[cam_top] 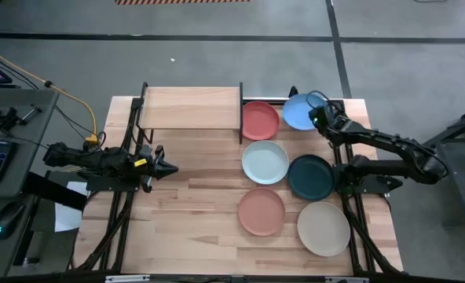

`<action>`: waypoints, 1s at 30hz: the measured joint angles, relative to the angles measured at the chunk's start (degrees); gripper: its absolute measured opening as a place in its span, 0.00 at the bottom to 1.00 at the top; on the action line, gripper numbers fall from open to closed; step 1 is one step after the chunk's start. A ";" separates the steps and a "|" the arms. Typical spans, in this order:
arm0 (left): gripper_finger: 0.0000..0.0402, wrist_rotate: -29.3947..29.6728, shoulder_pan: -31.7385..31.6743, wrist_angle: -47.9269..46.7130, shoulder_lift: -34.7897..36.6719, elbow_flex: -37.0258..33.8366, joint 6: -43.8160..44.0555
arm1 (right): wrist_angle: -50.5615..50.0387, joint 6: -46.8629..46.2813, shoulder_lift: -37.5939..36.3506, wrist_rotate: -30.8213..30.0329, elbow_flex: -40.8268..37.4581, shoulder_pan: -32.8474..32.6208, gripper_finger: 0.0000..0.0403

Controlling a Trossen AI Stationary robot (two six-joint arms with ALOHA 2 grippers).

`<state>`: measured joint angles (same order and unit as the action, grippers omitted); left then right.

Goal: Place and stack plates onto a shelf
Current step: Put the light blue plate on the shelf

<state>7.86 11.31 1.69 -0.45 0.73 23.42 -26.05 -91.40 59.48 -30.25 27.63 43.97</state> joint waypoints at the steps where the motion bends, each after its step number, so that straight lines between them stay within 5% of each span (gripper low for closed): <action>1: 0.00 0.00 0.00 0.00 0.00 0.00 0.00 | 0.65 1.56 -1.23 -0.32 0.79 -0.02 0.00; 8: 0.00 0.00 0.00 0.00 0.00 0.00 0.00 | 8.49 15.54 -6.45 -0.49 6.08 -0.89 0.00; 14: 0.00 0.00 -0.02 0.00 0.00 0.00 0.00 | 23.08 28.92 -3.25 7.81 13.06 -4.52 0.00; 24: 0.00 0.00 0.00 0.00 0.00 0.00 0.00 | 19.48 44.65 15.84 13.12 36.48 -14.31 0.00; 30: 0.00 0.00 0.00 0.00 0.00 0.00 0.00 | 15.70 49.47 29.18 21.73 48.71 -15.51 0.00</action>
<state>7.86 11.31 1.69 -0.45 0.73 23.42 -10.35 -41.93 88.67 -8.52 76.34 28.45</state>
